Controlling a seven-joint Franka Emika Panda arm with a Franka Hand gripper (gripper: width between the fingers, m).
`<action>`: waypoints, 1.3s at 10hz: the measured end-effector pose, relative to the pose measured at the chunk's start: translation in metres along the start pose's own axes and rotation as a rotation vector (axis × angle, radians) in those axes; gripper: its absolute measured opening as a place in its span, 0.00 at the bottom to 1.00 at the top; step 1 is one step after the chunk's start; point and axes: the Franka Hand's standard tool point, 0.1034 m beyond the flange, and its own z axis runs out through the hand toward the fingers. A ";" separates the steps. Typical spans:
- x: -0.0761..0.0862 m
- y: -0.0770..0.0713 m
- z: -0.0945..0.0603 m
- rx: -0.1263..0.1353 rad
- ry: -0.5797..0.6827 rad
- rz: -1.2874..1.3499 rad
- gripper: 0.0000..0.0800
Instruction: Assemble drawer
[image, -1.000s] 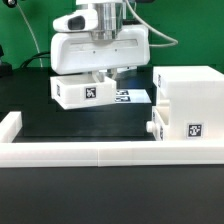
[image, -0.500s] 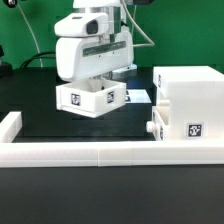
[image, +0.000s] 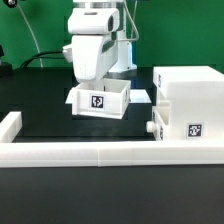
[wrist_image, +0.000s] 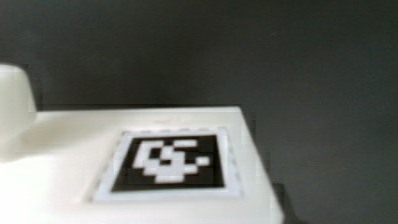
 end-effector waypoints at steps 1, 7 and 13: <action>0.000 0.000 0.000 0.000 0.000 0.002 0.05; 0.031 0.029 -0.011 -0.027 0.008 -0.103 0.05; 0.037 0.028 0.000 -0.012 0.002 -0.145 0.05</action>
Offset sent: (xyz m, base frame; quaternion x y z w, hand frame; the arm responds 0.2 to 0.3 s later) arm 0.0433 0.0236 0.0133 -0.0045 0.0141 -0.1183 0.9929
